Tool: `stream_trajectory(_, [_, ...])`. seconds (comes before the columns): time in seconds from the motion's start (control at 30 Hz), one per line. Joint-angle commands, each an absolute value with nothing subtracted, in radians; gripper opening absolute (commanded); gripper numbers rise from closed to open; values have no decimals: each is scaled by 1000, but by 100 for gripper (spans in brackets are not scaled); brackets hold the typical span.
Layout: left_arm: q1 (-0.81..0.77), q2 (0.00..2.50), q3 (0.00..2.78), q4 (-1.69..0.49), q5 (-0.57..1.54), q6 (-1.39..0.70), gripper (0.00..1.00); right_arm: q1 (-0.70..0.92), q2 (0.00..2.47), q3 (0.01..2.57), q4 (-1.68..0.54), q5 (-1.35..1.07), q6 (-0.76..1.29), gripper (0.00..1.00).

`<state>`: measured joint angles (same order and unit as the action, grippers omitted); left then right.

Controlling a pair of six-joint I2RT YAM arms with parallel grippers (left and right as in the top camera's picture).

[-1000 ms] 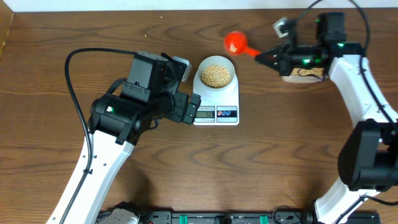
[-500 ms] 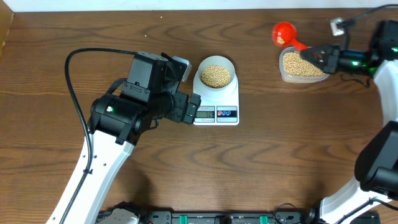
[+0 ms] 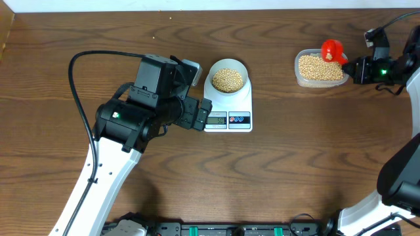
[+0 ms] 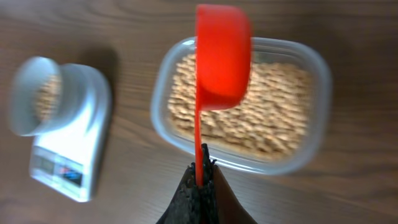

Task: Scoop item into bowl and weigh 50g on scale
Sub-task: 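Carry the red scoop right to the soybean tub with the right gripper, then lower the scoop into the tub and release it from the right gripper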

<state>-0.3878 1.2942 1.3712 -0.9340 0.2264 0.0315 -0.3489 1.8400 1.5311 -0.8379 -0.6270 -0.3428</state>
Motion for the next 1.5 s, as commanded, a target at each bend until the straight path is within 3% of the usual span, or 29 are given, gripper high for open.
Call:
stream_trajectory(0.0, [-384,1298,1377,-934,217,49,98,-295,1773,1551,-826,-370,-395,1])
stream_trajectory(0.23, [-384,1298,1377,-934,217,48,98,-160,1769,1551,-853,-97,-520,1])
stream_trajectory(0.43, [-384,1298,1377,-934,217,49,98,-23,1769,1551,-857,283,-559,1])
stream_trajectory(0.6, [-384,1298,1377,-934,217,48,98,21,1769,1551,-858,413,-559,1])
stream_trajectory(0.77, [-384,1298,1377,-934,217,48,98,24,1769,1551,-880,351,-554,1])
stream_trajectory(1.0, [-384,1298,1377,-934,217,48,98,-2,1769,1551,-888,51,-438,1])
stream_trajectory(1.27, [-384,1298,1377,-934,217,48,98,-107,1769,1549,-883,-269,-78,1])
stream_trajectory(1.4, [-384,1298,1377,-934,217,48,98,-139,1769,1539,-882,-288,138,2])
stream_trajectory(1.47, [-384,1298,1377,-934,217,48,98,-143,1769,1524,-879,-290,224,8])
